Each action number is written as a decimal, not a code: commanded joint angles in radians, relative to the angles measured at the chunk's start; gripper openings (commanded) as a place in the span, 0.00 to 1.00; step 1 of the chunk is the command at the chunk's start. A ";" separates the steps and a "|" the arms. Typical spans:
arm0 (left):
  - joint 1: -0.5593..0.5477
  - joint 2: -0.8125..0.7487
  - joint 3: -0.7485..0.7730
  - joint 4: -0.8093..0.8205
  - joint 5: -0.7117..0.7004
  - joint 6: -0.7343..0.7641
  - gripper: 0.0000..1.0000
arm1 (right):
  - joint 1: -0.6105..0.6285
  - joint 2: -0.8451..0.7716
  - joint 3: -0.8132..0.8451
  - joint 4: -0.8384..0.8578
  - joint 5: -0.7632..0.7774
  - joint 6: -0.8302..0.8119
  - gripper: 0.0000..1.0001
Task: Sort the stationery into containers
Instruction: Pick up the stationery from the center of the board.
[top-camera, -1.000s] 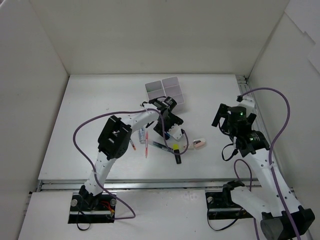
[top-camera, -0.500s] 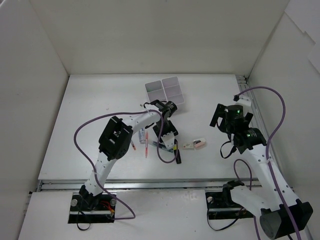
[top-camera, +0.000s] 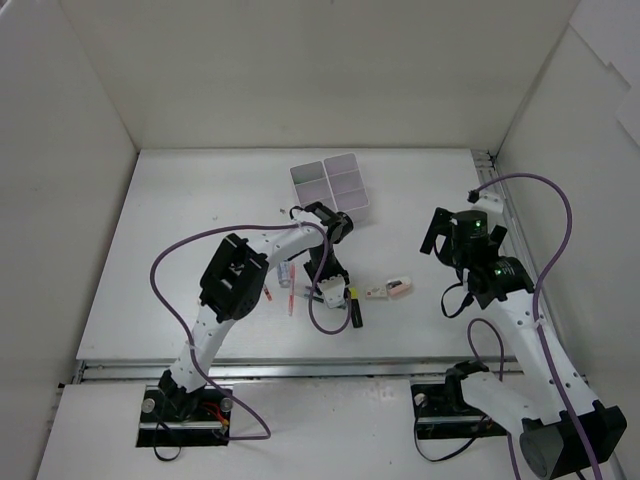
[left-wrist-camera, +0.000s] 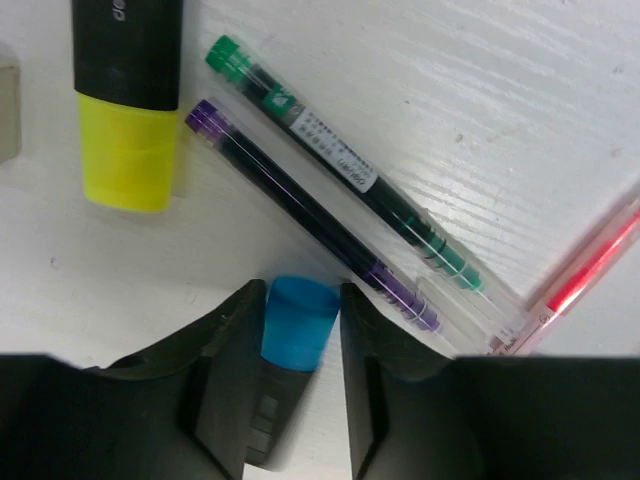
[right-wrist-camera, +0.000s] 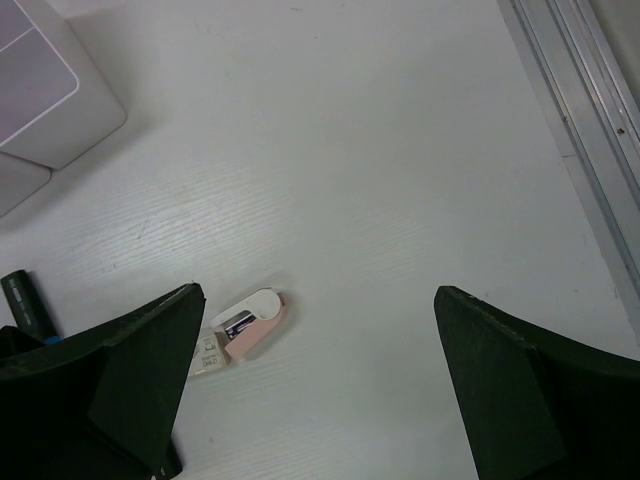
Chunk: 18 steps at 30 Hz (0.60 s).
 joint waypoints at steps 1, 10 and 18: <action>-0.007 0.010 0.013 0.002 0.122 -0.001 0.27 | -0.009 -0.015 0.027 0.043 0.008 -0.004 0.98; -0.007 0.002 0.028 0.263 0.175 -0.230 0.08 | -0.008 -0.048 0.015 0.043 0.016 0.001 0.97; 0.051 -0.052 0.177 0.408 0.358 -0.547 0.00 | -0.008 -0.058 0.012 0.044 0.014 -0.004 0.98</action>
